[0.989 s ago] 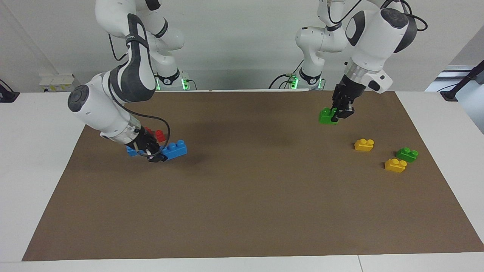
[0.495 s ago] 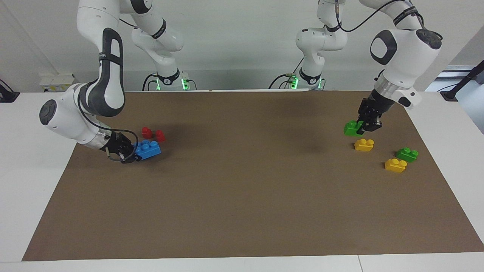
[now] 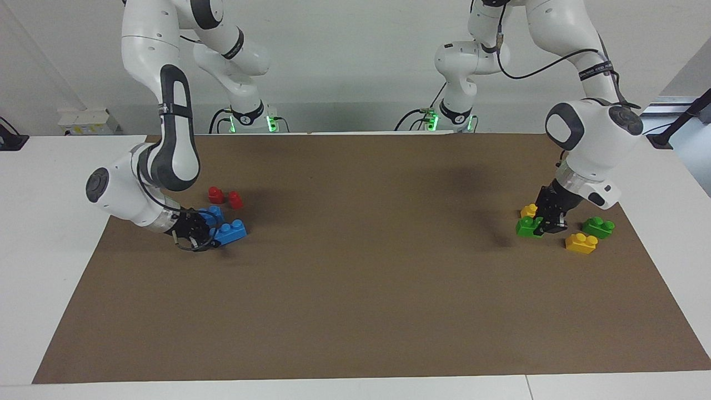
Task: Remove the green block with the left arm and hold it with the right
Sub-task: 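Lower the green brick with the left gripper while the right gripper lowers blue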
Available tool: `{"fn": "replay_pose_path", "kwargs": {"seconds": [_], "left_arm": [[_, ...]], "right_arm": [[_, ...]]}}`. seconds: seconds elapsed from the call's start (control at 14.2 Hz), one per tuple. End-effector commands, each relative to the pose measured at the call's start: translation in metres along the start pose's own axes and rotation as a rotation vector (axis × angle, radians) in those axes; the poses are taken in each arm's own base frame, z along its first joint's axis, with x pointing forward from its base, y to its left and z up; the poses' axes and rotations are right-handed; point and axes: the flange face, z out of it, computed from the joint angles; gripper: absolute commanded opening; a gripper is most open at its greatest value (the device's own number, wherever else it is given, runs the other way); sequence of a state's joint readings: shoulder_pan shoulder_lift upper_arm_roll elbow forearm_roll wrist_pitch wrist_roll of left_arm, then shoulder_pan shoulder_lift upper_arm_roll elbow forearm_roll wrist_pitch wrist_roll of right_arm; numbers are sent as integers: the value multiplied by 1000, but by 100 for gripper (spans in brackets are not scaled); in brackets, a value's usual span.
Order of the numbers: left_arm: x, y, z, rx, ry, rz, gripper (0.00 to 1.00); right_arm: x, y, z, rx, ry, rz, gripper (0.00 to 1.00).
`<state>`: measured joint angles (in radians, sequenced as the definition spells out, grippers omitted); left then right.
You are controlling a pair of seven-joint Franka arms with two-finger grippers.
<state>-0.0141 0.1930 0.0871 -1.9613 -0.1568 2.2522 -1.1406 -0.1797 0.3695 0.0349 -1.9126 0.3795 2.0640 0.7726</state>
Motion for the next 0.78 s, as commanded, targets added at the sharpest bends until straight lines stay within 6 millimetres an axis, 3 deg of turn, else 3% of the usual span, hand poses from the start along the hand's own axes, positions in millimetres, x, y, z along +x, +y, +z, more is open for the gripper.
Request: {"fn": "replay_pose_path", "kwargs": {"seconds": [0.0, 0.07, 0.42, 0.71], "left_arm": [[18, 20, 21, -5, -10, 41, 0], [28, 25, 33, 1, -15, 25, 0], [30, 23, 77, 37, -35, 121, 0], [28, 22, 80, 38, -40, 143, 0]], "right_arm": [[-1, -3, 8, 21, -8, 9, 0], [-2, -4, 7, 42, -32, 34, 0], [-6, -12, 4, 88, -49, 165, 0], [-3, -8, 10, 95, -35, 209, 0]]}}
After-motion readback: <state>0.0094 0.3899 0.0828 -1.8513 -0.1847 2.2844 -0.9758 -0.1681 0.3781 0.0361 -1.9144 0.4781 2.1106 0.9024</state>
